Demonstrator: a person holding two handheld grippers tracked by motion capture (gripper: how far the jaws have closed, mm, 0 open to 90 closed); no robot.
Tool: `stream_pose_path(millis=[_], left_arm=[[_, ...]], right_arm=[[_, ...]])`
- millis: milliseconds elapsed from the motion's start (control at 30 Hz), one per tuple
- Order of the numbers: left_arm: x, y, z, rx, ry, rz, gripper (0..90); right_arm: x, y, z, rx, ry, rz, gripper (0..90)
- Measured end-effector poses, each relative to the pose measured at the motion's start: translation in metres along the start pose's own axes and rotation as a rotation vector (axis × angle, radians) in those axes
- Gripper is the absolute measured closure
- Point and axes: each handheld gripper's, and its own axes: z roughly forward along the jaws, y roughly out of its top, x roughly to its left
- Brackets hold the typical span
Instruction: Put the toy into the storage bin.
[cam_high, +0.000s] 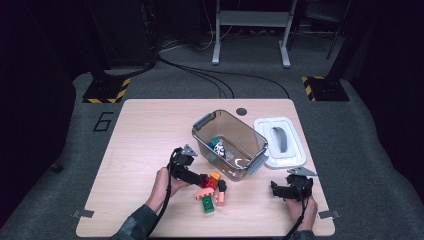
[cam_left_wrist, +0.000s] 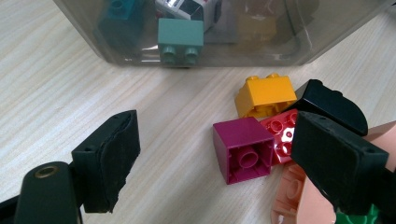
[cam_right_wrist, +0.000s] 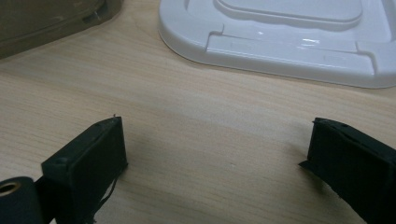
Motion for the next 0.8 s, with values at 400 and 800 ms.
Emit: stream_pose_path(millis=[400, 800], left_arm=[[-0.011, 0.000, 0.015, 0.008, -0.027, -0.004, 20.8], [-0.013, -0.004, 0.024, 0.039, -0.039, 0.021, 42.3]], right_arm=[[0.000, 0.000, 0.000, 0.000, 0.000, 0.002, 3.8], [0.000, 0.000, 0.000, -0.001, 0.000, 0.001, 3.8]])
